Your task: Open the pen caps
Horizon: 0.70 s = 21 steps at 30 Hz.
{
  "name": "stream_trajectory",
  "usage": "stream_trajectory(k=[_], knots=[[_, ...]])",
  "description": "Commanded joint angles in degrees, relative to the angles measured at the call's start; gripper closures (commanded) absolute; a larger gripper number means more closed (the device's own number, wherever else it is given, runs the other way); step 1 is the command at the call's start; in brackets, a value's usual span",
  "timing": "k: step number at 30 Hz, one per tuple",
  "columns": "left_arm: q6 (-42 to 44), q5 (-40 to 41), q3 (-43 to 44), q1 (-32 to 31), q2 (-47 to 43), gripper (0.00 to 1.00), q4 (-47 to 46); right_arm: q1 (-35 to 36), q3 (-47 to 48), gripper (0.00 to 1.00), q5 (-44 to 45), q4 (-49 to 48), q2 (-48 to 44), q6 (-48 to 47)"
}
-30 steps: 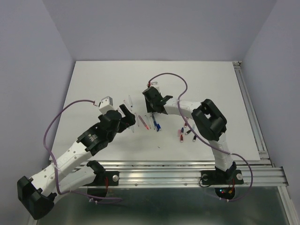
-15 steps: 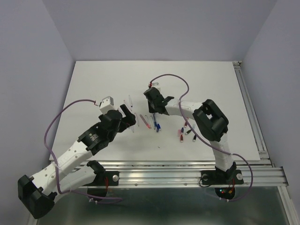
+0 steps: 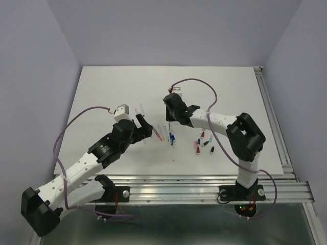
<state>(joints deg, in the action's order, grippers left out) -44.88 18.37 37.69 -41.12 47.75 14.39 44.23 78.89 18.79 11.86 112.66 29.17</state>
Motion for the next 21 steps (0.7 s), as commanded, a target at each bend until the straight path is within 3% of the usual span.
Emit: stream_trajectory(k=[1,6,11,21], knots=[[4.4,-7.3,-2.9,0.3,-0.6,0.01,-8.7,-0.1,-6.0,0.99,-1.9,-8.7,-11.2,2.6],[7.8,-20.3,-5.4,0.3,1.1,0.01,-19.5,-0.1,-12.0,0.99,-6.4,-13.3,-18.2,5.4],[9.7,-28.3,-6.3,0.1,5.4,0.01,-26.5,0.2,-16.9,0.99,-10.0,-18.6,-22.6,9.8],[10.3,-31.4,-5.9,-1.0,11.8,0.08,-29.0,0.4,-20.7,0.99,-5.8,-23.5,-27.4,15.4]])
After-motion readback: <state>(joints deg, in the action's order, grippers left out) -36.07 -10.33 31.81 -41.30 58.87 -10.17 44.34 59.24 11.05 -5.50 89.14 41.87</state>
